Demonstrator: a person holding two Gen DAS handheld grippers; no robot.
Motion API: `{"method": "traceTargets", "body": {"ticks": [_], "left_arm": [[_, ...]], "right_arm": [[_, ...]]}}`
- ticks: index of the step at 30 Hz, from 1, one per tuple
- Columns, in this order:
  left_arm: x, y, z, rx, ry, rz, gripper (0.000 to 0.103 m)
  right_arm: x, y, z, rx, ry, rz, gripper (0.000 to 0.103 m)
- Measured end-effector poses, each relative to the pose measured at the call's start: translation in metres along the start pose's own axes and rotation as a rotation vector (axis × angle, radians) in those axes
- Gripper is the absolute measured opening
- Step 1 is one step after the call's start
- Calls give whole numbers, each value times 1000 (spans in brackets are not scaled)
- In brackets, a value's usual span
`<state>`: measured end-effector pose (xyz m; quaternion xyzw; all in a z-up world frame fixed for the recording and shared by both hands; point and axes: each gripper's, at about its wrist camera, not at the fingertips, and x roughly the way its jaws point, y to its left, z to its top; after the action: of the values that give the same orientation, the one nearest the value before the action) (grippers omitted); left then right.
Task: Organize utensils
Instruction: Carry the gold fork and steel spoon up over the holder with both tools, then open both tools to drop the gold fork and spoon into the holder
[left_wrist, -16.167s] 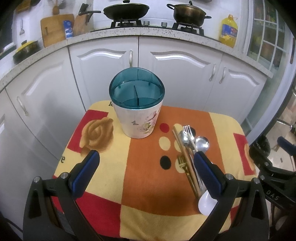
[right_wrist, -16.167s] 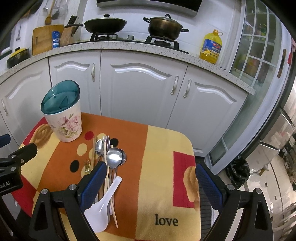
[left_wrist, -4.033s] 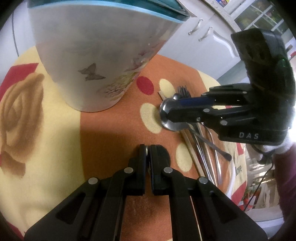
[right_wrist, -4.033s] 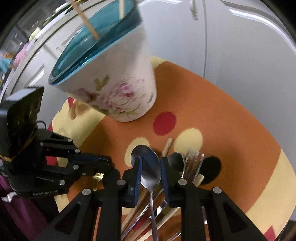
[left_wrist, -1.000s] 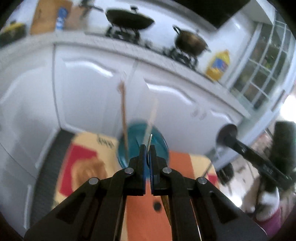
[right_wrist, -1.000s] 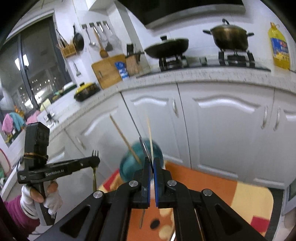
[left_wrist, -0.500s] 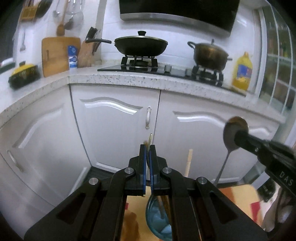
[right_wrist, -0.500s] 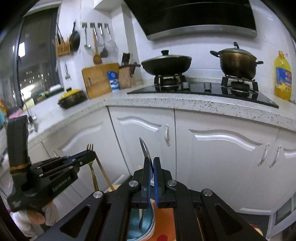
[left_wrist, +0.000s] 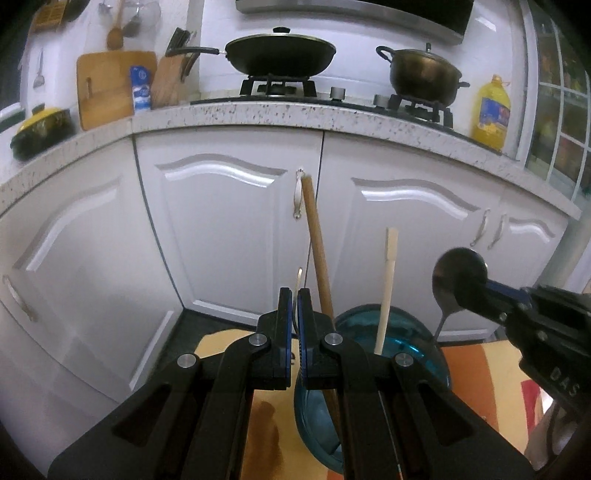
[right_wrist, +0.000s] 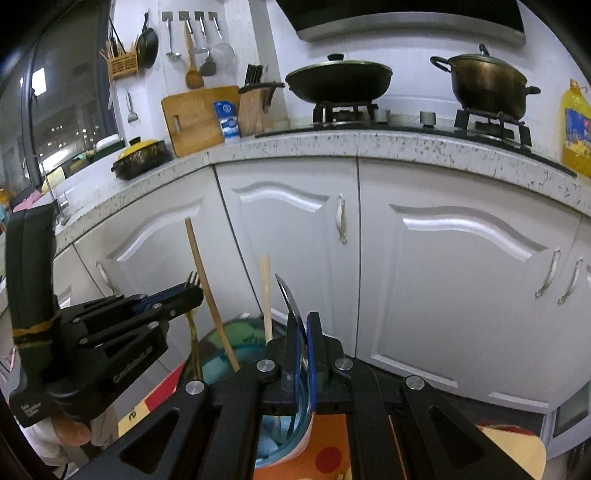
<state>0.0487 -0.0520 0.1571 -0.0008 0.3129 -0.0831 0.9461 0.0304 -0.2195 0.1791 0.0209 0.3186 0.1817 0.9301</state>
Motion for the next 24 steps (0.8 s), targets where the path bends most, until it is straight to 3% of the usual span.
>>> {"method": "traceTargets", "body": {"ticks": [13,15,17,18,21,24], "left_arm": [[-9,-15,-14,10,40,-48,1],[-12,-15,-15,8,47,-60,1],[-13,-15,-16,-1,72,-79,1],[-13,-13,-15,-9,78,-82,2],[-13,-8,-17,-45,108,-100,7],[-17,-3,-20,-73,120,-109,25]], "right_arm": [[8,-1,-11,30,103,54,4],[7,0,-13,34,110,59,10],[2,0,-13,34,105,57,25],[-2,-1,-13,36,99,56,27],[-12,-4,-15,55,88,57,27],[-22,-8,-17,73,82,52,27]]}}
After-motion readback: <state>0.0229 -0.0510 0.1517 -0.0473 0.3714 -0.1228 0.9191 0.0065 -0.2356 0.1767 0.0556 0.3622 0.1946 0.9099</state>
